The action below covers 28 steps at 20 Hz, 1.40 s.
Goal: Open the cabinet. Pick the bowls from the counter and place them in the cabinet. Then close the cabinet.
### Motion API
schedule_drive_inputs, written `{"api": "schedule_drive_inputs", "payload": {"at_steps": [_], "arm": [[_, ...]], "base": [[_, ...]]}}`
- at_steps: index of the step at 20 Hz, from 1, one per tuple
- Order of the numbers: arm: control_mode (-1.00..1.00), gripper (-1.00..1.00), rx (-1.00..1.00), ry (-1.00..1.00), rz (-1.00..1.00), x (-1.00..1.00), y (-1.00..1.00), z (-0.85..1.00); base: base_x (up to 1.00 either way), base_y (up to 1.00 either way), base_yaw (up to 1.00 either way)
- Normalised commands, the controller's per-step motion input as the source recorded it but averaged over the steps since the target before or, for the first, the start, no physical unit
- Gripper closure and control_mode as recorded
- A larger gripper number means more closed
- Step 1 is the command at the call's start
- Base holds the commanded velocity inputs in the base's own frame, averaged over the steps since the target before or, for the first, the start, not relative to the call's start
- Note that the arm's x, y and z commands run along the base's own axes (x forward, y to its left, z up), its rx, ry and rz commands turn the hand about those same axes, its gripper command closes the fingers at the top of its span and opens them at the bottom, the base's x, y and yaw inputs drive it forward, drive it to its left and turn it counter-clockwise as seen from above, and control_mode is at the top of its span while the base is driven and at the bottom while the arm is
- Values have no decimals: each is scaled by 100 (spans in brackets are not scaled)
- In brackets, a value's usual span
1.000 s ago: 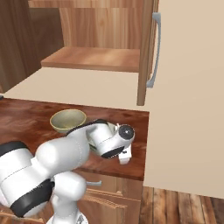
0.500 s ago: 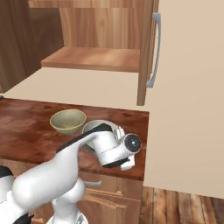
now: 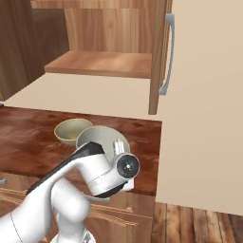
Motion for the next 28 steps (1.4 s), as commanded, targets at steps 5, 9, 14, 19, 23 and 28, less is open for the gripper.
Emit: {"api": "schedule_drive_inputs", "payload": {"at_steps": [5, 9, 14, 19, 23, 28], "arm": [[-100, 100, 0, -1, -11, -29, 20, 64], [-100, 100, 0, 0, -8, -20, 14, 80], [-100, 100, 0, 2, -9, -27, 11, 76], [-100, 100, 0, 0, -8, -36, 5, 71], [-100, 100, -1, 0, -8, -17, 11, 61], [-100, 100, 0, 0, -9, -4, 27, 51]], "base": [[0, 0, 0], [0, 0, 0], [0, 0, 0], [0, 0, 0], [0, 0, 0], [0, 0, 0]]}}
